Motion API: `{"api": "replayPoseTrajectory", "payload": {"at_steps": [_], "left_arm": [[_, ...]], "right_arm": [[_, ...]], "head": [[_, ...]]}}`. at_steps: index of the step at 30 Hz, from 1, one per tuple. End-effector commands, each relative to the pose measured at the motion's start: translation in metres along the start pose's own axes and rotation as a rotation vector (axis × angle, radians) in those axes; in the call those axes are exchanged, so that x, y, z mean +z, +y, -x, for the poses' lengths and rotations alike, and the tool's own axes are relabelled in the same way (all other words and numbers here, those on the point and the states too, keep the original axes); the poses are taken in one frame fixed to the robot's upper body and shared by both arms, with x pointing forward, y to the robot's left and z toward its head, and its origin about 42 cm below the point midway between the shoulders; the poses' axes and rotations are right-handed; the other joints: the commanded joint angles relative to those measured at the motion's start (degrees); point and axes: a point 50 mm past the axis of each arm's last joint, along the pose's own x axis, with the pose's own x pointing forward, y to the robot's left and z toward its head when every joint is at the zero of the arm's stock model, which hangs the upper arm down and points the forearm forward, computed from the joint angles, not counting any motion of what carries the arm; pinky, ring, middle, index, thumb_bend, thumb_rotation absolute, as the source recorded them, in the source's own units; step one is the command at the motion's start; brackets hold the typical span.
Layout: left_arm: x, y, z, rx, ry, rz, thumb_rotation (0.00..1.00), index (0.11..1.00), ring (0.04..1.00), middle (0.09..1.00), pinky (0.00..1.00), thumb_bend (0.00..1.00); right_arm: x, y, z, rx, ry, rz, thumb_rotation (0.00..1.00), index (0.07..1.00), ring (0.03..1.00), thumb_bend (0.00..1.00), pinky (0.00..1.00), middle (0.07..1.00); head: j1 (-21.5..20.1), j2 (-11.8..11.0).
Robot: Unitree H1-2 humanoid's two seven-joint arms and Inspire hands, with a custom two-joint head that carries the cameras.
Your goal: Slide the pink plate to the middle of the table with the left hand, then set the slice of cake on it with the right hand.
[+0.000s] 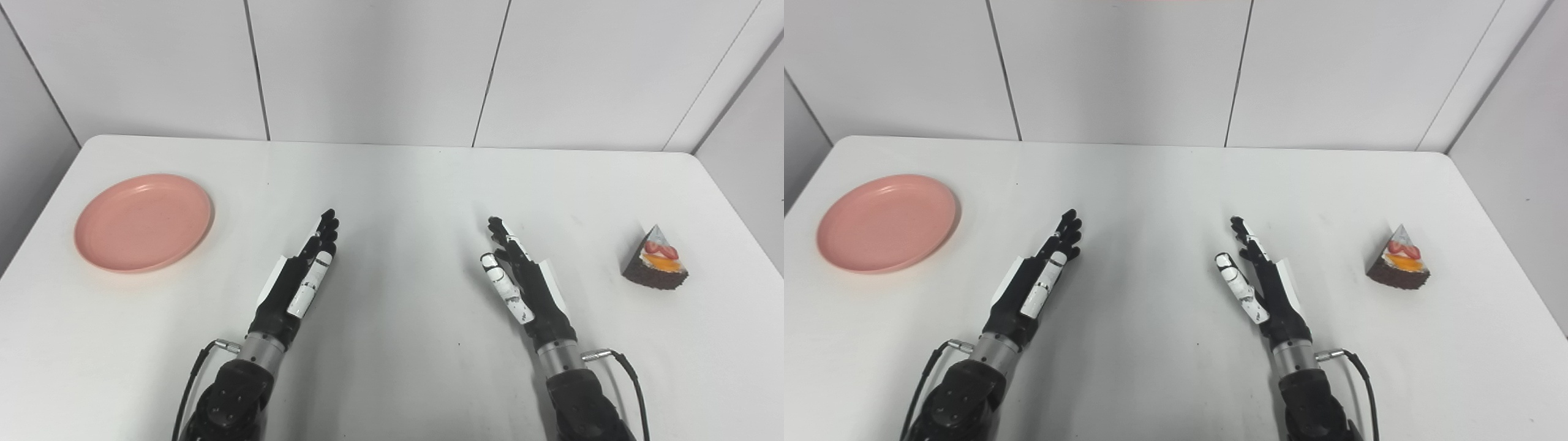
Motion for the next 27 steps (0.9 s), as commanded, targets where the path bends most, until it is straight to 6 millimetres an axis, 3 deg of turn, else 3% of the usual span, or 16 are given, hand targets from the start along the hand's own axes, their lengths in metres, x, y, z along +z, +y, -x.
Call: {"api": "replayPoseTrajectory", "payload": {"at_steps": [1,27], "left_arm": [[-0.0245,-0.0023,0.0118,-0.015,0.145,-0.006,1.0,0.984,0.99,0.994,0.96,0.43],[-0.0244,-0.0011,0.0119,-0.013,0.15,-0.007,1.0,0.978,0.984,0.985,0.95,0.44]], "right_arm": [[-0.0002,0.0024,-0.0001,0.022,0.005,0.005,1.0,0.919,0.918,0.34,0.87,0.923],[0.0002,0.0025,-0.0002,0.026,0.0,0.01,1.0,0.918,0.916,0.33,0.86,0.923]], "head": [[0.07,0.04],[-0.01,0.09]]}}
